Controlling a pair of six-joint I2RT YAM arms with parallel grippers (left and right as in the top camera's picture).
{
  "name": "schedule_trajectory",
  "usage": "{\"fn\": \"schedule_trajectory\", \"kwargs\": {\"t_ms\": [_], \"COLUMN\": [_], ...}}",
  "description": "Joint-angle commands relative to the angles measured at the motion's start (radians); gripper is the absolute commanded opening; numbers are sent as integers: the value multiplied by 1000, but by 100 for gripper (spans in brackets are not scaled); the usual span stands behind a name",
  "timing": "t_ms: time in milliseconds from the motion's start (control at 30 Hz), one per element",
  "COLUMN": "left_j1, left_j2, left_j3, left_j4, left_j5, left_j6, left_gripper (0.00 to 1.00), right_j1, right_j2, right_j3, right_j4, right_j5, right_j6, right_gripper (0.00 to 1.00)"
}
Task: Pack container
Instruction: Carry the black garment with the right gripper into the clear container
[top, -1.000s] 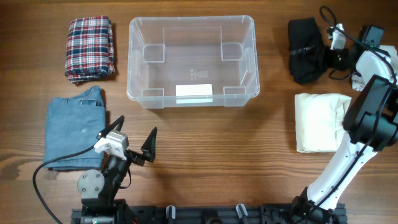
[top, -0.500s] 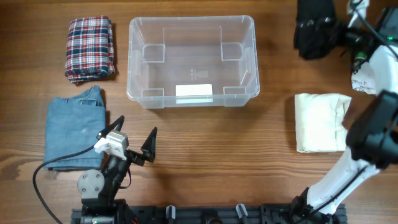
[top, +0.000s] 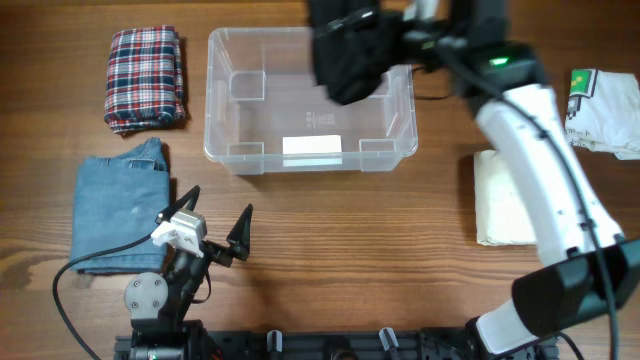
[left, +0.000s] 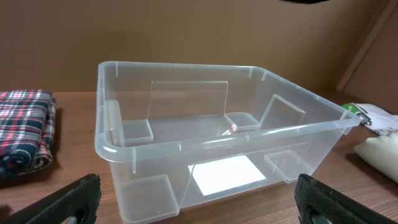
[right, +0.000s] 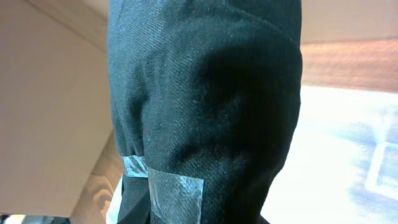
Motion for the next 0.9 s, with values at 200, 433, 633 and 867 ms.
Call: {"fn": "schedule_trajectory", "kwargs": {"t_ms": [200,433,633,867], "left_j1": [8,8,8,8], "left_j2": [-8,-8,-8,-8], "left_j3": [-6,-6,-6,-6], "left_j4": [2,2,2,2], "left_j5": [-2,-2,-2,-2], "left_j6": [13,13,13,13], "left_gripper": [100,100,100,100], "right_j1": [256,296,296,296], "right_j2": [225,370,453,504], "right_j3": [-1,-1,-1,-1], "right_j4": [151,251,307,327], "right_j5": [241,285,302,327], "right_j6": [292,321,321,343], "right_gripper": [20,21,28,33]}}
